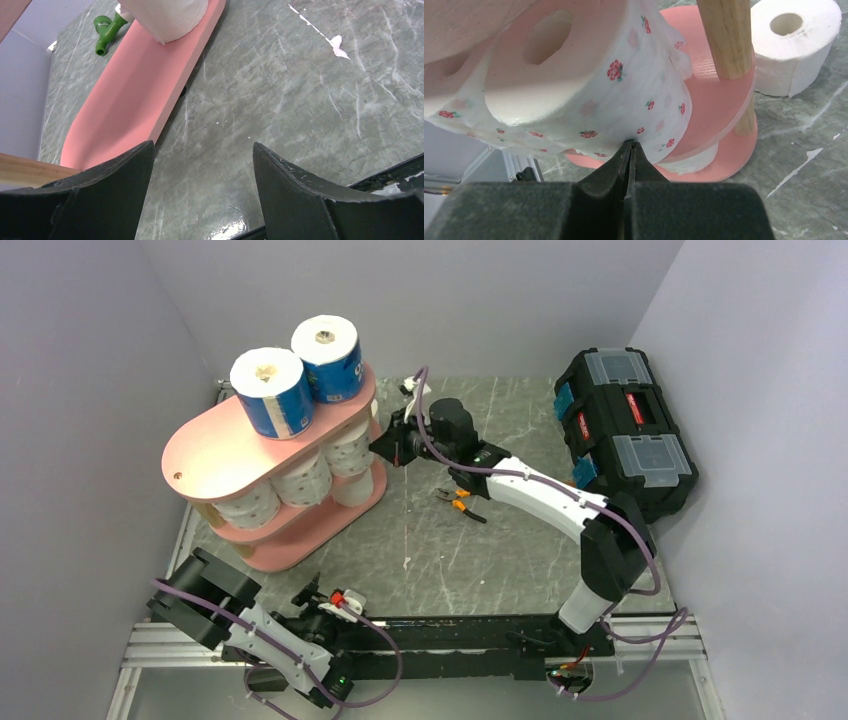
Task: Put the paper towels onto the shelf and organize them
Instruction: Place the paper towel on the shelf.
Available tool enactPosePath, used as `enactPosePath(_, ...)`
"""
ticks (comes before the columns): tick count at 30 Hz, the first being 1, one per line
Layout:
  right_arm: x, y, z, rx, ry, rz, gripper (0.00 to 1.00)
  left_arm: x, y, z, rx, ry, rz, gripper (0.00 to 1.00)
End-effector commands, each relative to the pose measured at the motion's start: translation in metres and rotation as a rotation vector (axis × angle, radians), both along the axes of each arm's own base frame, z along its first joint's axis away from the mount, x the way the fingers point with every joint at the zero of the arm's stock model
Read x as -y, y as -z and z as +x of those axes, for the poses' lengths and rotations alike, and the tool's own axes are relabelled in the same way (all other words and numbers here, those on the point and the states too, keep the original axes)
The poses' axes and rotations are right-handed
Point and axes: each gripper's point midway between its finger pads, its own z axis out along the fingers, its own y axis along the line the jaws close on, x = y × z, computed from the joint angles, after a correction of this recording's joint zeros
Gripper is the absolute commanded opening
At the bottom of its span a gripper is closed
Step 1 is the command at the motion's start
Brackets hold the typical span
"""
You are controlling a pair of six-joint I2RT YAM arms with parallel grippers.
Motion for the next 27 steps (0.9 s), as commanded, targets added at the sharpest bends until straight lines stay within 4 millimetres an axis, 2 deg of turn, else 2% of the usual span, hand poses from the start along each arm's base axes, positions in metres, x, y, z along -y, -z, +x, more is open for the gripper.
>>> enactPosePath(1,-0.012,-0.028,0.006,0.063,-0.03,0.052,0.0,0.021,0.004,-0.005,-0.138,-0.114,-0.522,0.78)
enactPosePath(19,-0.028,-0.025,0.016,0.044,-0.056,0.051,0.0,0.021,0.004,-0.005,-0.134,-0.111,-0.521,0.79)
enactPosePath(23,-0.013,-0.038,0.004,0.073,-0.042,0.063,0.0,0.021,0.003,-0.004,-0.132,-0.109,-0.52,0.79)
enactPosePath(27,-0.006,-0.048,-0.026,0.067,-0.117,0.109,0.0,0.021,0.003,-0.004,-0.131,-0.109,-0.518,0.79)
